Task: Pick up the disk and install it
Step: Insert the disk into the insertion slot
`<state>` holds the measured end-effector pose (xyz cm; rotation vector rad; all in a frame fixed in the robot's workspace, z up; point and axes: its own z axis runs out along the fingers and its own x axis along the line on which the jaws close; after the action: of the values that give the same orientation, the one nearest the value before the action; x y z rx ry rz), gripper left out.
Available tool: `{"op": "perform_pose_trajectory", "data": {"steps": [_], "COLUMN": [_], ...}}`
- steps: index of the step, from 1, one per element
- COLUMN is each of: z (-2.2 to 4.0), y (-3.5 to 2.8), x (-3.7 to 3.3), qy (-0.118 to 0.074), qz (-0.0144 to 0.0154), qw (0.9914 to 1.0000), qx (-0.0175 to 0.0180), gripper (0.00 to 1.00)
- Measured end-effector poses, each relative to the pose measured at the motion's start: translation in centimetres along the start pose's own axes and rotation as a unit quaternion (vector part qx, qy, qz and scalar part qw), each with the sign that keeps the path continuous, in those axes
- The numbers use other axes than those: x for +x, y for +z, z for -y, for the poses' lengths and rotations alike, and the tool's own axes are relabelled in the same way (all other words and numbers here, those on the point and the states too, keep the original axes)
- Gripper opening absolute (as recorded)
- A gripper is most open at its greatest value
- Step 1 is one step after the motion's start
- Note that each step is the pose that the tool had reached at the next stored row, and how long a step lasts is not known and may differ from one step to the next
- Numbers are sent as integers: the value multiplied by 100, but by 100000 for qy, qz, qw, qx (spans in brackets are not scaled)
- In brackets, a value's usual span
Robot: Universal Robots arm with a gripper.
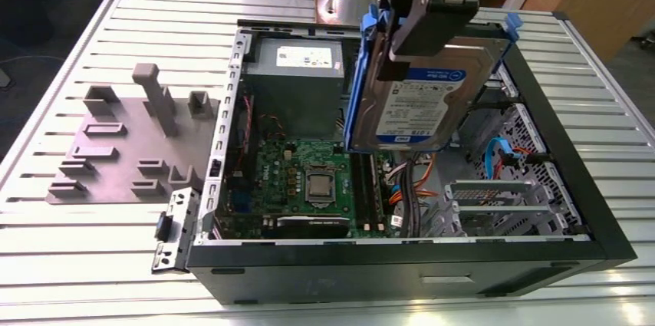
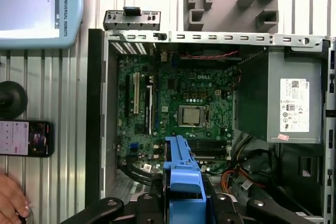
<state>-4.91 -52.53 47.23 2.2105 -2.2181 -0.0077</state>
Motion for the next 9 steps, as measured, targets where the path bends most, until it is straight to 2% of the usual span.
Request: {"op": "perform_pose_trajectory", "data": {"steps": [4,9], "z": [11,15], "y": [18,27], "x": [76,94], "qy": [1,6], "qz": [-3,-9], "qw": [100000,100000], "qx": [-1,-3], "gripper": [36,36]}}
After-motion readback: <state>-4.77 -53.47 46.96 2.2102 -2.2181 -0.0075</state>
